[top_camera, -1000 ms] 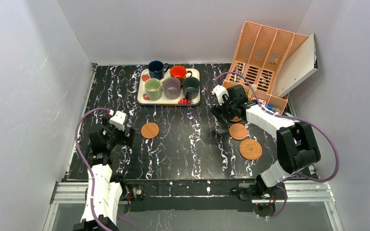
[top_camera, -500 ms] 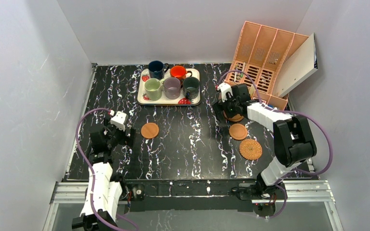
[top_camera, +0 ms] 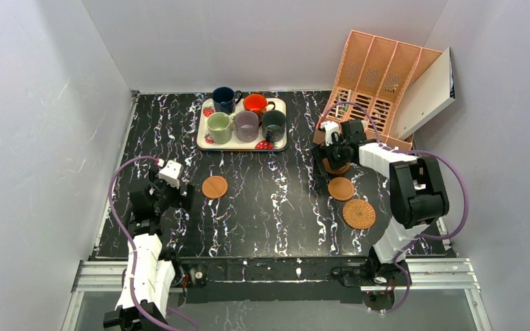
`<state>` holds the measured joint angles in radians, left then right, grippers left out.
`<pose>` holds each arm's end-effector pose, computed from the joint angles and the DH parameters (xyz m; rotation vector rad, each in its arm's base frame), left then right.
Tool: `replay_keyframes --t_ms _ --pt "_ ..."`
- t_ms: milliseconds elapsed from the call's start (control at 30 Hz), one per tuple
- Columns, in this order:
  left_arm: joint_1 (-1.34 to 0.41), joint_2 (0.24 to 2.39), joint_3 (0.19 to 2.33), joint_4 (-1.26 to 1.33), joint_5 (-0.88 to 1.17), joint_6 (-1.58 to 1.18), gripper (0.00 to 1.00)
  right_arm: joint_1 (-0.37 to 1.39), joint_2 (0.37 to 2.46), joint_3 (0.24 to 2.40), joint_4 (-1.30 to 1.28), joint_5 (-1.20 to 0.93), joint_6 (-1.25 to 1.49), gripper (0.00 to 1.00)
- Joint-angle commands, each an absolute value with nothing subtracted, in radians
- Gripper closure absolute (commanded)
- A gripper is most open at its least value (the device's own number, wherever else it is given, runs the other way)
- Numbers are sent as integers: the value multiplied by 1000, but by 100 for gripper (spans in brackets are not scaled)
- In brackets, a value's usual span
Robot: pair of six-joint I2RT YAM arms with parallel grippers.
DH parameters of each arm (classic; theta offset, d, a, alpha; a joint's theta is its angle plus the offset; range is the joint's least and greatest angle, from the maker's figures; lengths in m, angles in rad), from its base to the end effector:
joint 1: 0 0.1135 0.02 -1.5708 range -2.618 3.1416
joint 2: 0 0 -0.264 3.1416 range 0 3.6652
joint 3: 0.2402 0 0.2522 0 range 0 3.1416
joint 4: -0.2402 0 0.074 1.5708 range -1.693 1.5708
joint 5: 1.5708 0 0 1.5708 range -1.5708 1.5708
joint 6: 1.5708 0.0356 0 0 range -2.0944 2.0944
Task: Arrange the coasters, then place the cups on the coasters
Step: Move the coaster to the center of the board.
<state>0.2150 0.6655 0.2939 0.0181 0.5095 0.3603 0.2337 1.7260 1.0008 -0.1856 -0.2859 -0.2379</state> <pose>0.1609 0.0174 0.2071 0.4688 1.8195 -0.0961 0.3384 0.0909 0.1713 -0.6926 2.3635 0.3523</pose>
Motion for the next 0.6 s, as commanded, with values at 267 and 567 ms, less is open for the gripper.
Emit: replay_keyframes --t_ms 267,567 --pt "222 657 280 37 519 371 2 246 1788 1080 -341 -526 -285 1" --pt "222 665 280 39 518 372 2 373 1794 1065 -323 -492 -307 1"
